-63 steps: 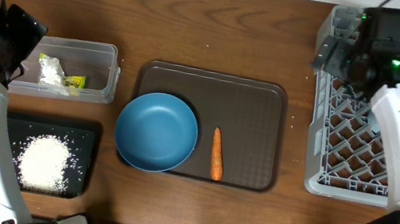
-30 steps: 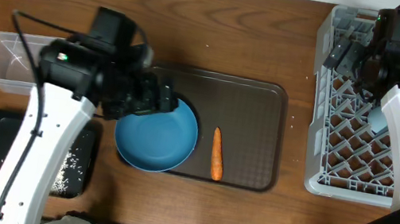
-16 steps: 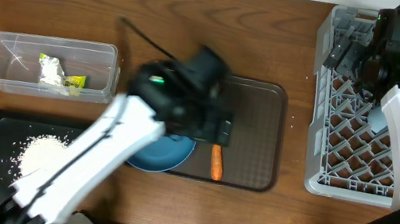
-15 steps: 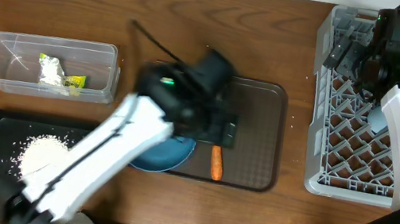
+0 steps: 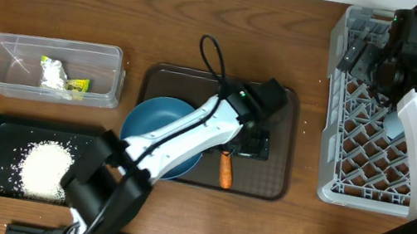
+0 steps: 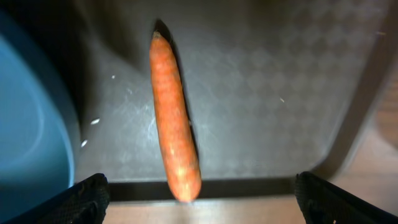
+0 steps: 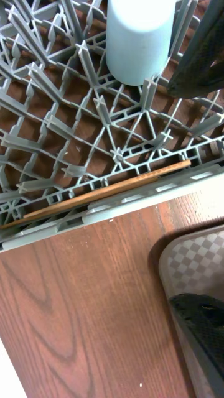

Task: Sort waste into correct bins and load items into the dishwasher rack
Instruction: 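Move the left gripper to the orange carrot on the brown tray, grasp, then carry the carrot with the left gripper onto the black rice tray, release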

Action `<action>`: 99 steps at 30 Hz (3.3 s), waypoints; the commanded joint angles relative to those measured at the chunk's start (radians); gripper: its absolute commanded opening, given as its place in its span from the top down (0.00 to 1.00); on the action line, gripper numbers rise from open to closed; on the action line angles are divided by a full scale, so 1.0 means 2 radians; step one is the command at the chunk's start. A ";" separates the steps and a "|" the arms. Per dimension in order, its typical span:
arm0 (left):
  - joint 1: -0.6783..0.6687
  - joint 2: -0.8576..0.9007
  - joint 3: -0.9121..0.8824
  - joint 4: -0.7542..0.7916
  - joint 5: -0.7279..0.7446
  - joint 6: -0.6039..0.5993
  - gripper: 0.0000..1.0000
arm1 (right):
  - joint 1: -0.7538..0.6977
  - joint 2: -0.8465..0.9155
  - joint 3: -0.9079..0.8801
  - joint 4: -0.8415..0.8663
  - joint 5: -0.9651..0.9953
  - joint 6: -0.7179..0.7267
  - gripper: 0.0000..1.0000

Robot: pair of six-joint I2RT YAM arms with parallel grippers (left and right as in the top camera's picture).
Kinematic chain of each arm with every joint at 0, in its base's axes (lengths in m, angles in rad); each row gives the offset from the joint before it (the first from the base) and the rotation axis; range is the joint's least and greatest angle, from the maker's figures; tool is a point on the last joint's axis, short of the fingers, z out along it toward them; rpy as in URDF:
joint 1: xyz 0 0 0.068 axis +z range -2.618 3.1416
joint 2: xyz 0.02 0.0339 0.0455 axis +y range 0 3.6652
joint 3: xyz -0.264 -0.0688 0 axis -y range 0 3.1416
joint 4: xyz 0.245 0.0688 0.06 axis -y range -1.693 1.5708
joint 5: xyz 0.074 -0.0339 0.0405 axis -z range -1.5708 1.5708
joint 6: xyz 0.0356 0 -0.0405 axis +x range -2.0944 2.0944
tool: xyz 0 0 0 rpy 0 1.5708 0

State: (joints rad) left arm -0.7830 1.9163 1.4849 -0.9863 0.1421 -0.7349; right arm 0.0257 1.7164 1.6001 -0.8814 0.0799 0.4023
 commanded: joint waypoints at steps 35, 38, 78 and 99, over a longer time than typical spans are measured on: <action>-0.024 0.079 -0.047 0.084 -0.012 -0.066 0.05 | -0.002 -0.003 0.009 0.000 0.005 0.004 0.01; -0.034 0.079 -0.047 0.089 -0.016 -0.066 0.15 | -0.002 -0.003 0.009 0.000 0.005 0.004 0.01; 0.104 -0.132 -0.031 -0.012 -0.045 0.013 0.73 | -0.002 -0.003 0.009 0.000 0.005 0.004 0.01; 0.618 -0.193 -0.105 -0.094 -0.133 0.014 0.72 | -0.002 -0.003 0.009 0.000 0.005 0.004 0.01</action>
State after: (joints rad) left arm 0.3767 1.5280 1.3079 -1.1786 -0.0933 -0.7204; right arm 0.0257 1.7164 1.6001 -0.8810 0.0799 0.4023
